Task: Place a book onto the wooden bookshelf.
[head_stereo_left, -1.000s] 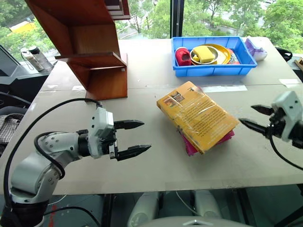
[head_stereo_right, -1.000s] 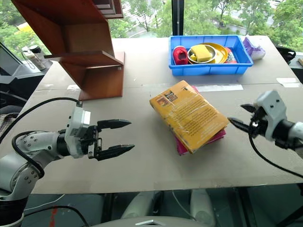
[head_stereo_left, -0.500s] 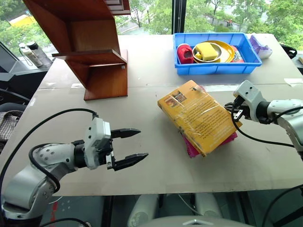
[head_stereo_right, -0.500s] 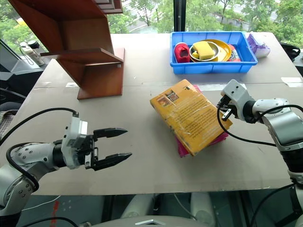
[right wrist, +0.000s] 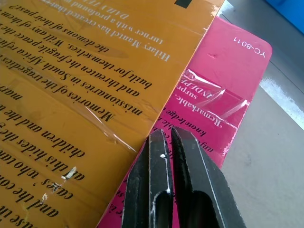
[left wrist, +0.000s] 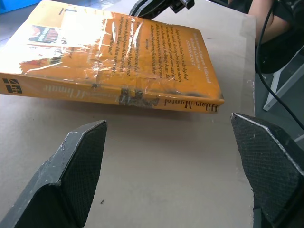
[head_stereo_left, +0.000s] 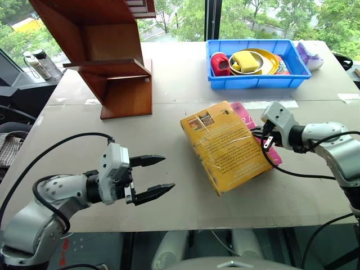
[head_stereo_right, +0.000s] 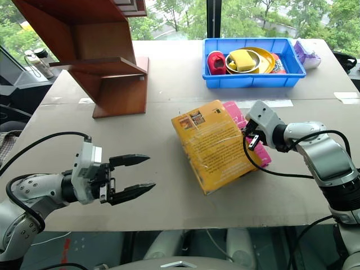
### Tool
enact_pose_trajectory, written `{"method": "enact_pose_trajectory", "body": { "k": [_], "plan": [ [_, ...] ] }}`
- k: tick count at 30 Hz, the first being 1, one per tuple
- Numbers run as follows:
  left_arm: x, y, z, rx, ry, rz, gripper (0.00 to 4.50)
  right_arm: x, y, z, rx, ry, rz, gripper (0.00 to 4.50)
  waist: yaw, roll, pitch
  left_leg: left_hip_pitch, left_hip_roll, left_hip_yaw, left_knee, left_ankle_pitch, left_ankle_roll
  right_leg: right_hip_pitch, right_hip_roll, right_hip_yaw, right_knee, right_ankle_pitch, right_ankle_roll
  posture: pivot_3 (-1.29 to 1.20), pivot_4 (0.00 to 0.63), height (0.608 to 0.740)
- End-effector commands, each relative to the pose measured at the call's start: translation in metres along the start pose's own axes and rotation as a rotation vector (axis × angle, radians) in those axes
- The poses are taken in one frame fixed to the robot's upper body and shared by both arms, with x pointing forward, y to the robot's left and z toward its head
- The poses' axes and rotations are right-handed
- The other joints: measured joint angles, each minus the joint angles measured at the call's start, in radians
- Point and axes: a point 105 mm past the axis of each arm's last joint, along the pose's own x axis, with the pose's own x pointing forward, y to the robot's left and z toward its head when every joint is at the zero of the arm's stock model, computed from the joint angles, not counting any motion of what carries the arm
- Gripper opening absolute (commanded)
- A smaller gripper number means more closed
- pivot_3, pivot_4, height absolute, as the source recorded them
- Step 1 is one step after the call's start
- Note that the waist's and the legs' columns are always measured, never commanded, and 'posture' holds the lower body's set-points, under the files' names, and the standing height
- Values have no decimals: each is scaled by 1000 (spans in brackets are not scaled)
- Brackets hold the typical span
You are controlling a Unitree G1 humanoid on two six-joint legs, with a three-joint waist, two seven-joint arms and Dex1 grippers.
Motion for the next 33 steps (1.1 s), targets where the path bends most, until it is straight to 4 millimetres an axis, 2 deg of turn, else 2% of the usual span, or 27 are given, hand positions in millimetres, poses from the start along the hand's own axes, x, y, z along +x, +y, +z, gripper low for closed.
{"method": "enact_pose_trajectory", "body": {
  "k": [1,3,4,6,8,11,15,19,33],
  "plan": [
    [-3,5,-4,-175,-20,31,4270,-42,-14,11,-107,-119,-67,256,8,0,0,0,0,0,0,0,0,0,0,0,0,0,0,0,150,740],
    [-2,6,-6,-294,-39,23,4270,-63,-10,5,-45,-175,-45,827,10,0,0,0,0,0,1,0,0,0,0,0,0,0,0,0,150,740],
    [-1,8,-11,-356,-16,37,4270,-75,-4,3,-28,-205,-15,1322,12,0,0,0,0,-1,1,0,0,0,0,0,0,0,0,0,150,740],
    [2,12,-12,-464,-36,38,4270,-96,10,-2,-16,-223,38,2003,20,0,0,0,0,-1,1,0,0,0,1,0,1,0,0,0,150,740],
    [9,20,-11,-578,-57,36,4270,-116,25,-4,-18,-214,85,2975,23,2,-1,1,0,-2,1,0,0,1,1,-1,2,0,0,0,150,740],
    [19,25,-17,-746,-29,11,4270,-137,35,3,-17,-265,87,4367,13,2,-1,4,0,-1,4,-2,4,3,1,1,5,0,0,0,150,740],
    [31,31,-19,-876,-13,-16,4270,-147,44,14,-9,-322,109,4446,-3,1,-1,18,2,3,3,-3,5,16,4,4,5,0,0,0,150,740],
    [53,37,-17,-968,-26,-57,4270,-154,44,23,7,-383,133,4446,0,0,-2,18,3,2,5,-2,4,16,6,4,5,1,1,0,150,740],
    [114,47,-21,-1151,-50,-135,4270,-146,47,34,-8,-432,193,4446,21,0,-2,15,2,3,5,0,-1,13,5,6,5,1,0,0,150,740]
  ]
}}
